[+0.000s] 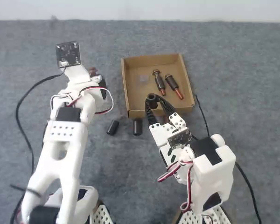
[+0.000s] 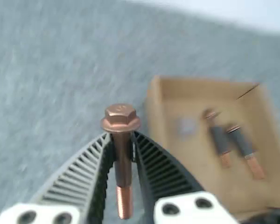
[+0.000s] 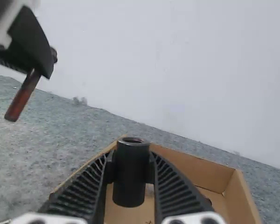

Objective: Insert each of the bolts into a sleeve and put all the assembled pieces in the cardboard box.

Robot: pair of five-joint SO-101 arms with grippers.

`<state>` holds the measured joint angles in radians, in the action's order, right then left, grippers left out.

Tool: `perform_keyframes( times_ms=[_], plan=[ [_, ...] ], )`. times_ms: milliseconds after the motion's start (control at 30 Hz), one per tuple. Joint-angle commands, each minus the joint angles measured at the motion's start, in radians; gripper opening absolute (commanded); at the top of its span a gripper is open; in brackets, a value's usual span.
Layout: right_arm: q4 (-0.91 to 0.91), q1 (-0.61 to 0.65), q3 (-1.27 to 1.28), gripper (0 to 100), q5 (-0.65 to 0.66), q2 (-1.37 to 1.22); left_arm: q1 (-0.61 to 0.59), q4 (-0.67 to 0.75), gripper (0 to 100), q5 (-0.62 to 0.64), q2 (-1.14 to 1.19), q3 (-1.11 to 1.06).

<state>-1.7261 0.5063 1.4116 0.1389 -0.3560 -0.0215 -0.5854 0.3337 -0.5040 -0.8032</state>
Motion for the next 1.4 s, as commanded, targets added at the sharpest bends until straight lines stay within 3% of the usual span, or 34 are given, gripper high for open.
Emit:
perform_keyframes(
  times_ms=[0,367,700,1367],
  plan=[
    [-0.024,0.013,0.006,0.6,-0.018,0.038,0.084,0.002,1,0.041,-0.190,-0.004],
    [-0.024,0.079,0.035,0.6,-0.017,0.038,0.264,0.023,1,0.041,-0.437,-0.131],
    [-0.024,0.104,0.038,0.6,-0.017,0.038,0.319,0.612,1,0.041,-0.569,-0.527],
    [-0.033,0.101,0.071,0.6,-0.014,0.050,0.373,0.554,1,0.041,-0.577,-0.530]
  ],
)
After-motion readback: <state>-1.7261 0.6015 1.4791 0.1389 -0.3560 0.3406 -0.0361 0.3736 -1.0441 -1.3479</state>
